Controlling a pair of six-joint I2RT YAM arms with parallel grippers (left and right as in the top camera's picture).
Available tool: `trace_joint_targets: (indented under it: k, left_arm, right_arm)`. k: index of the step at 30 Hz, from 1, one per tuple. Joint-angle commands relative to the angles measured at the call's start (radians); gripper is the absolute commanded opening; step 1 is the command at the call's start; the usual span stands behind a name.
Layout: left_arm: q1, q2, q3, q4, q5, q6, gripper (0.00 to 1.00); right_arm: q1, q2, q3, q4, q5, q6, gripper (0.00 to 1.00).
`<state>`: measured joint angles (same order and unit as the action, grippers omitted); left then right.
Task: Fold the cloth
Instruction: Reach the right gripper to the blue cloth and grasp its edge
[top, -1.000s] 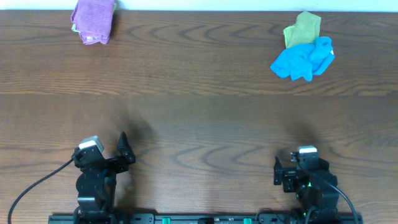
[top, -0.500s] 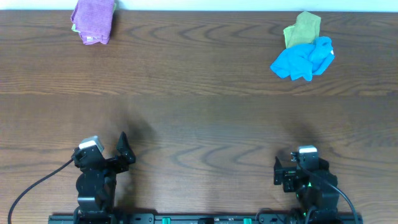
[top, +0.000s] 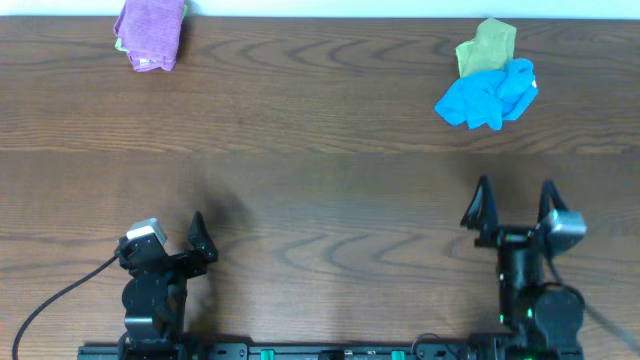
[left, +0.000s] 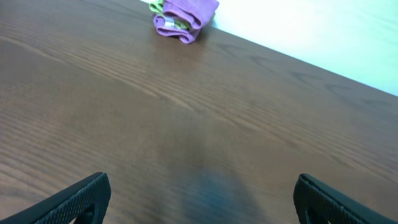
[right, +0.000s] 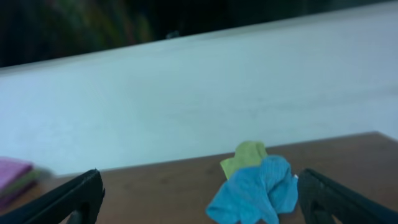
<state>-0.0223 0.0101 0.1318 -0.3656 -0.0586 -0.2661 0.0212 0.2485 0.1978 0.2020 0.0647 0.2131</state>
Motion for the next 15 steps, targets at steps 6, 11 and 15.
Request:
trace_joint_targets:
  k: [6, 11, 15]
  left_arm:
    - [0.004, -0.006, -0.021, -0.008, 0.0, -0.011, 0.95]
    - [0.004, -0.006, -0.021, -0.008, 0.0, -0.011, 0.95]
    - [0.004, -0.006, -0.021, -0.008, 0.0, -0.011, 0.95]
  right_arm:
    - [-0.159, 0.632, 0.323, 0.043, -0.134, 0.135, 0.99]
    - [-0.232, 1.069, 0.643, -0.119, -0.244, 0.15, 0.99]
    - [-0.252, 1.329, 0.867, -0.24, -0.341, 0.15, 0.93]
